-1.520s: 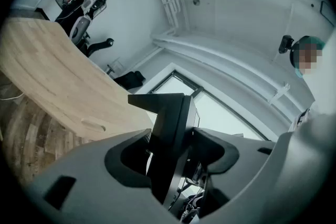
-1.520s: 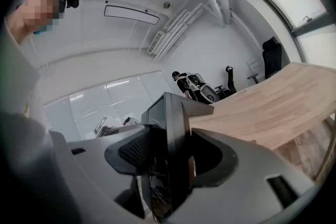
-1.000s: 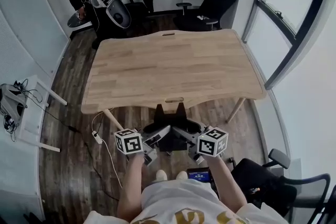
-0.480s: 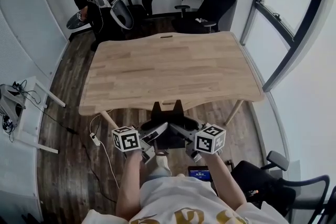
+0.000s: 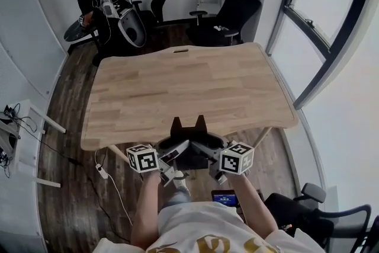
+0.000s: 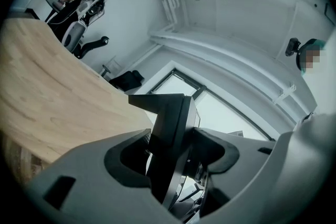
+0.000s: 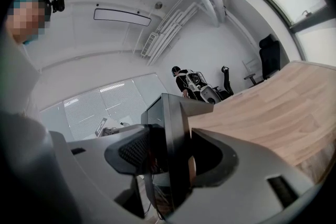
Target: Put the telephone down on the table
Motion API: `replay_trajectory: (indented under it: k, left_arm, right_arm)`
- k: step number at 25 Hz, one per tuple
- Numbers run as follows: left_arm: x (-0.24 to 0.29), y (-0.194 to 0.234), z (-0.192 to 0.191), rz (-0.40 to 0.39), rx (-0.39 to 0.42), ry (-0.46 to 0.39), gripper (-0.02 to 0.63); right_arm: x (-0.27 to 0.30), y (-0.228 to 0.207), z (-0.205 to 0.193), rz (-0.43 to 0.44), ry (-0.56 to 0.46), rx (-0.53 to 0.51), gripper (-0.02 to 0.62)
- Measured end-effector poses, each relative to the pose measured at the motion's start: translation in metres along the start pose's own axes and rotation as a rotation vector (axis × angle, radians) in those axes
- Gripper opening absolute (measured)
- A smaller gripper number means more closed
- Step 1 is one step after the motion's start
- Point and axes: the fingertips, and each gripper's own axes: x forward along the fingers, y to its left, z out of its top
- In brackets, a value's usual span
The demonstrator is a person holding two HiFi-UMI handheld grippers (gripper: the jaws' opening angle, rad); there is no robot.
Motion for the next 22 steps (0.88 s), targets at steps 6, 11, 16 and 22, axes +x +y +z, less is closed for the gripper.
replay_trajectory:
  k: [6,11,16,22]
  left_arm:
    - [0.036,0.059,0.054,-0.019,-0.036,0.050,0.238]
    - [0.056,0.118,0.103,-0.033,-0.059,0.064,0.238]
    - [0.066,0.169,0.142,-0.038,-0.082,0.072,0.238]
    - [0.065,0.213,0.183,-0.062,-0.067,0.080,0.238]
  right_arm:
    - [0.056,-0.055,0.037,-0.037,0.002,0.041,0.242]
    - [0.115,-0.097,0.065,-0.072,-0.004,0.059,0.242]
    - [0.169,-0.129,0.084,-0.073,0.002,0.069,0.242]
    - [0.224,-0.147,0.103,-0.085,-0.010,0.068,0.242]
